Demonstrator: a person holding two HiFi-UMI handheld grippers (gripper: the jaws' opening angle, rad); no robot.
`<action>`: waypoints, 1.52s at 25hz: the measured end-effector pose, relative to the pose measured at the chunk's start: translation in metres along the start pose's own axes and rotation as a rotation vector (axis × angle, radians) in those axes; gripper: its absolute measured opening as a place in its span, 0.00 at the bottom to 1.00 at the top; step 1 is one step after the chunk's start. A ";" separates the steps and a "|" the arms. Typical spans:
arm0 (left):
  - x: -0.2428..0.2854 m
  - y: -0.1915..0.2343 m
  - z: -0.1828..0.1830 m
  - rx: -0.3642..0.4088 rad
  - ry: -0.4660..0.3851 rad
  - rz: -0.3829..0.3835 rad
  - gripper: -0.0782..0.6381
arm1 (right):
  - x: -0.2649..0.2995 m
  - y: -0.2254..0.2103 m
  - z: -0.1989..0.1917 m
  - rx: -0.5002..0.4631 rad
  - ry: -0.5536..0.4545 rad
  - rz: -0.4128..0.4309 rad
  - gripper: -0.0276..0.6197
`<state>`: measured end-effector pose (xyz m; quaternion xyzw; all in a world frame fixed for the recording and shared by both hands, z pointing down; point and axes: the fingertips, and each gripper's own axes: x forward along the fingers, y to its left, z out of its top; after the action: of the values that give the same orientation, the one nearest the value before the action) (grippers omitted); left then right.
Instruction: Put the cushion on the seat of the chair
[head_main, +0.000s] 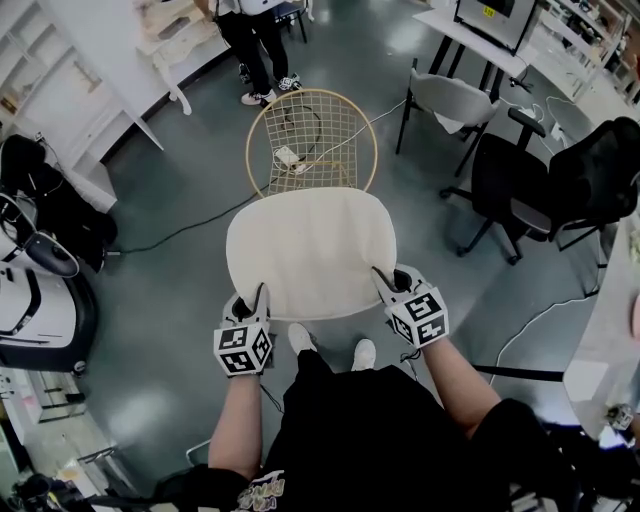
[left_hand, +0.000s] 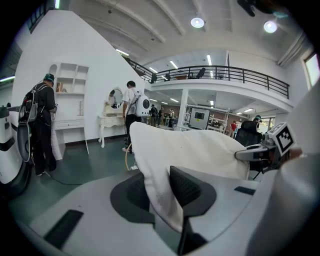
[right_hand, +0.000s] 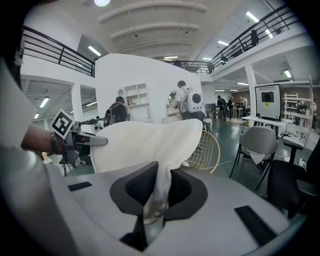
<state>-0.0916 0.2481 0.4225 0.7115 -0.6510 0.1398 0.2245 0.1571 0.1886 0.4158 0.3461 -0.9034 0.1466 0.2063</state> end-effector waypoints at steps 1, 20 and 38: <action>0.002 0.003 0.002 -0.001 0.000 -0.001 0.26 | 0.003 0.000 0.002 0.001 0.001 0.000 0.12; 0.036 0.092 0.018 -0.006 0.023 -0.041 0.26 | 0.085 0.034 0.028 0.033 0.026 -0.036 0.11; 0.063 0.194 0.037 0.012 0.024 -0.087 0.26 | 0.173 0.079 0.058 0.039 0.021 -0.078 0.11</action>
<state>-0.2802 0.1652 0.4487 0.7386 -0.6161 0.1421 0.2338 -0.0299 0.1240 0.4376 0.3833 -0.8840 0.1595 0.2147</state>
